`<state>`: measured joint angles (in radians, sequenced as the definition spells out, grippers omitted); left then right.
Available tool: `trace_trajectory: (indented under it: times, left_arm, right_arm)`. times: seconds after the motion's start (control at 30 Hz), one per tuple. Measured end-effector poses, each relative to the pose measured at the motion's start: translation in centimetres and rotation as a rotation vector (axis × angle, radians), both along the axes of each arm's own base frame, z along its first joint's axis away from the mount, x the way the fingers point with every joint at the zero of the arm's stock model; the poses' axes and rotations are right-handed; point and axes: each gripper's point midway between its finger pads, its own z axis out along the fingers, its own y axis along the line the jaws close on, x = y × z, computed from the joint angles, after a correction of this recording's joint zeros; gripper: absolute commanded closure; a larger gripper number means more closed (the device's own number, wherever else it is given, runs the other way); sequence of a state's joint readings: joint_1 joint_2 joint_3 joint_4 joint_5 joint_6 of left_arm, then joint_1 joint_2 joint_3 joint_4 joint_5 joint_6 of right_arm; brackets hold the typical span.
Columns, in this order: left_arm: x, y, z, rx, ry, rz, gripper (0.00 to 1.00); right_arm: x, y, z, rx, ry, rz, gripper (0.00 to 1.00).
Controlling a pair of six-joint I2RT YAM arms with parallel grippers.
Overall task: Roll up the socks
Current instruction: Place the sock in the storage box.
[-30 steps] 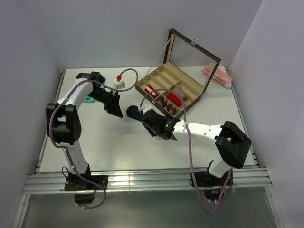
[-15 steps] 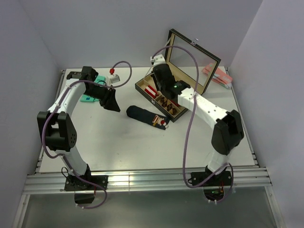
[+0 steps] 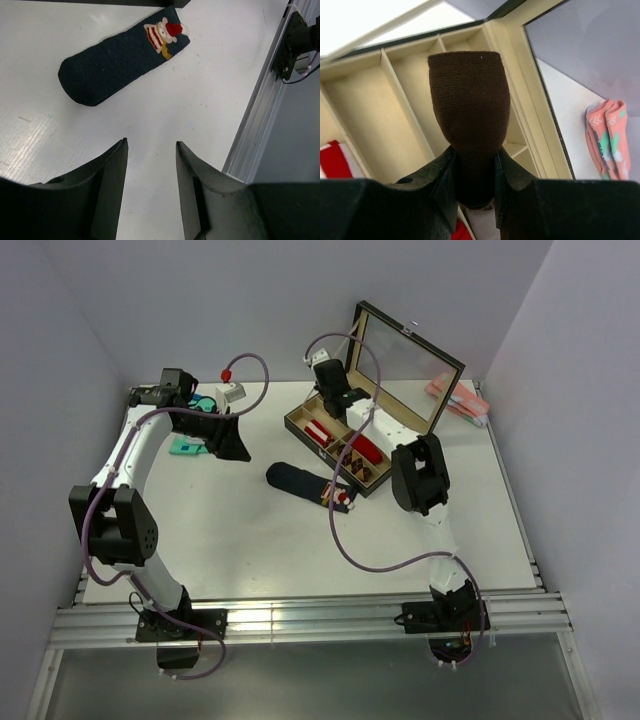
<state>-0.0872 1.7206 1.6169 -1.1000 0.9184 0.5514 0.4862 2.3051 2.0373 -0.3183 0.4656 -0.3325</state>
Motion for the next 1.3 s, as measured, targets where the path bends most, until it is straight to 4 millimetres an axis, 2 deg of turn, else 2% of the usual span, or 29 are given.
trace_trajectory:
  times: [0.07, 0.27, 0.4, 0.53, 1.07, 1.3]
  left_arm:
    - [0.0, 0.0, 0.0, 0.001, -0.004, 0.000, 0.52]
    - [0.4, 0.0, 0.3, 0.002, -0.021, 0.010, 0.52]
    - [0.4, 0.0, 0.1, 0.002, -0.021, 0.011, 0.52]
    - [0.5, 0.0, 0.0, 0.001, -0.024, 0.011, 0.53]
    - [0.3, 0.0, -0.5, 0.002, -0.013, 0.010, 0.54]
    - [0.1, 0.1, -0.8, 0.004, -0.002, 0.007, 0.54]
  right_arm:
    - [0.4, 0.2, -1.2, -0.031, 0.018, 0.014, 1.00]
    - [0.8, 0.5, -2.9, -0.087, 0.046, 0.047, 1.00]
    - [0.3, 1.0, -4.1, -0.100, 0.062, 0.067, 1.00]
    - [-0.9, 1.6, -6.7, -0.121, 0.100, 0.092, 1.00]
    - [-2.6, 2.6, -6.9, -0.076, 0.103, 0.118, 1.00]
    - [-3.4, 3.9, -7.0, -0.033, 0.193, 0.166, 1.00]
